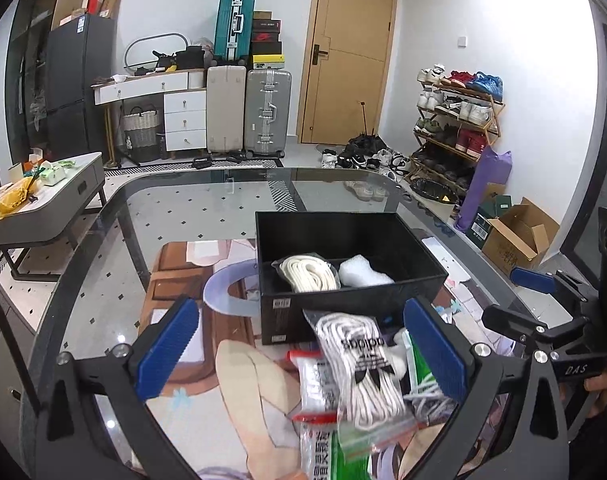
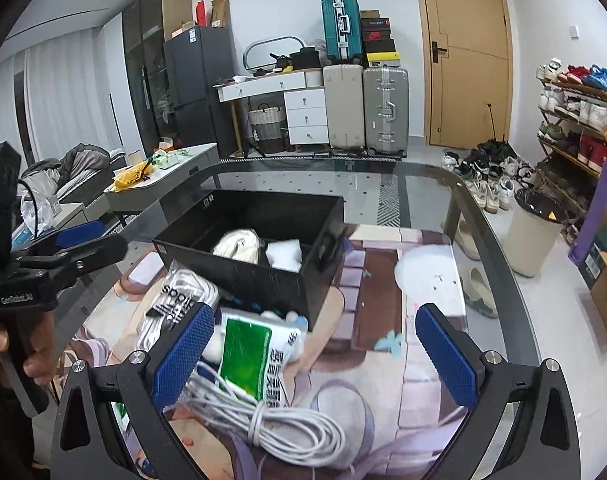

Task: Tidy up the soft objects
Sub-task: 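Lower both items into the black box, open both tools and withdraw, then lower the right tool onto the coiled white cable and close on it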

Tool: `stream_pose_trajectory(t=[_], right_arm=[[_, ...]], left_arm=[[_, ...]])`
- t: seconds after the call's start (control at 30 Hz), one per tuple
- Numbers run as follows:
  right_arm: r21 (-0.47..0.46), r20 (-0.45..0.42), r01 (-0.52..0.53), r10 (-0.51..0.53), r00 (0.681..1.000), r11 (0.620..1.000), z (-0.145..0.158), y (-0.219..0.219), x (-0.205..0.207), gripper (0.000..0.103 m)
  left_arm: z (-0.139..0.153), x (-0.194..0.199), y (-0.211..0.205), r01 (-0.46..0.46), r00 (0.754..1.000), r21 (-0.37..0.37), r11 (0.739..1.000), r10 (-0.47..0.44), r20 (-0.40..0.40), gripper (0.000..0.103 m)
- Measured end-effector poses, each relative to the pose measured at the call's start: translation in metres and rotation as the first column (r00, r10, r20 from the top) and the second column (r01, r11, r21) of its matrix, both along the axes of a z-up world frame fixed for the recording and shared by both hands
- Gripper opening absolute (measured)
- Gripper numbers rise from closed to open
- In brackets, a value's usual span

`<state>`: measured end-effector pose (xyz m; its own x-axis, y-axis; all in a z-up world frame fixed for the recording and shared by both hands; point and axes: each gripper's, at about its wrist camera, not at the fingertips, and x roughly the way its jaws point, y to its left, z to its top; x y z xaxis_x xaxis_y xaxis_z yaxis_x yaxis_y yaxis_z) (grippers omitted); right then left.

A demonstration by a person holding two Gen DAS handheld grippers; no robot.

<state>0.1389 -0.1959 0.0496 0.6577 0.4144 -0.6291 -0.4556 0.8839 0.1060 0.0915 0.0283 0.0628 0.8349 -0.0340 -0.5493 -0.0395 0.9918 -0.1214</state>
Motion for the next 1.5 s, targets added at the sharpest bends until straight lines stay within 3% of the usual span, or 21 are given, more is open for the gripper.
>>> stream_pose_trajectory(t=[0.47,0.93,1.5], right_arm=[[-0.08,-0.068,-0.124,0.119,0.991,0.989,-0.024,0.006,-0.015,0.102],[-0.085,-0.125,-0.198,0.187,0.974,0.976,-0.041,0.004,-0.017,0.102],[-0.067,-0.206,-0.229,0.211,0.956,0.971,-0.066,0.022,-0.007,0.102]], left_arm=[[-0.021,-0.03,-0.005,-0.009,0.999,0.001,1.0,0.009,-0.047,0.103],[-0.044,-0.04,-0.023,0.034,0.992,0.051,0.998,-0.028,-0.127,0.103],[-0.055,-0.032,-0.022,0.037,0.989,0.059,0.998,-0.028,-0.146,0.103]])
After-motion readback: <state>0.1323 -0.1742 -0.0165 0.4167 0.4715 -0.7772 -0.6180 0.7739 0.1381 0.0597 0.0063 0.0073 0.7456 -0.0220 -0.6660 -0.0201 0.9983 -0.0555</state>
